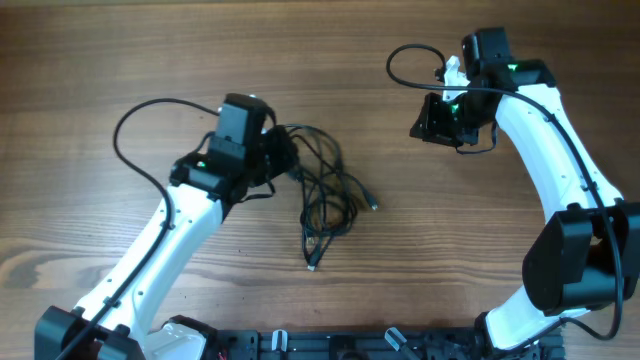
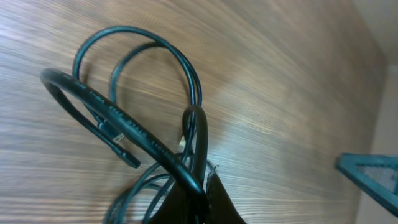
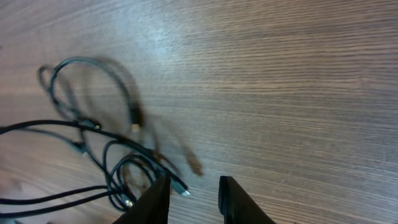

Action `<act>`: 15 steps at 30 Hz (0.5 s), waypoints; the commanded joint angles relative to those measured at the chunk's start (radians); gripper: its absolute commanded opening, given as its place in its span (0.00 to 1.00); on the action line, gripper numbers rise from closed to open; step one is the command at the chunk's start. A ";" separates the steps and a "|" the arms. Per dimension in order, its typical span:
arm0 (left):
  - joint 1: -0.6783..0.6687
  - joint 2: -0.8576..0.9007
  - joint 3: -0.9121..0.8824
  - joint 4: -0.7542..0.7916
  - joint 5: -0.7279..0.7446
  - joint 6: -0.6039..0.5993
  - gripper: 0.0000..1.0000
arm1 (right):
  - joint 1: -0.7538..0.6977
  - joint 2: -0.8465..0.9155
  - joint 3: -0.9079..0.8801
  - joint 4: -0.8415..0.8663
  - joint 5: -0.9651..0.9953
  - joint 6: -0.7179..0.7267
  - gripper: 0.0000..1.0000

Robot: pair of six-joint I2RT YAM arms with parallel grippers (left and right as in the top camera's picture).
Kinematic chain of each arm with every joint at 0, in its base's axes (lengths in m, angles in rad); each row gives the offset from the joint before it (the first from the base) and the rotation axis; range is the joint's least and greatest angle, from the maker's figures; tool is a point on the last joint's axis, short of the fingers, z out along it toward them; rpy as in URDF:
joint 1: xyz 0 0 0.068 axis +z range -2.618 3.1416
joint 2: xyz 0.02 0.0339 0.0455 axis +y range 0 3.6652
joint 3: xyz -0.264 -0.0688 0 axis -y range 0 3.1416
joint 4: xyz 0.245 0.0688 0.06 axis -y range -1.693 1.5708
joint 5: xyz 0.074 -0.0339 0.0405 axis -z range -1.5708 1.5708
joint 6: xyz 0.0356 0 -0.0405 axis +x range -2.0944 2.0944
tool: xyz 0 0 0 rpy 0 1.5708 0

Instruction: Untangle cables

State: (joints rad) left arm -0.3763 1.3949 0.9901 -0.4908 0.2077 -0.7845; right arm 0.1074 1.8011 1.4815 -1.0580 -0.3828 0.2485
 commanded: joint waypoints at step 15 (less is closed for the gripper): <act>0.114 -0.087 0.026 -0.129 0.065 0.149 0.97 | 0.065 -0.097 0.007 0.028 -0.054 -0.093 0.57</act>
State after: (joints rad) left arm -0.3302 1.3853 0.9958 -0.5774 0.2462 -0.6941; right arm 0.1184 1.7252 1.4815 -1.0374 -0.4122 0.1944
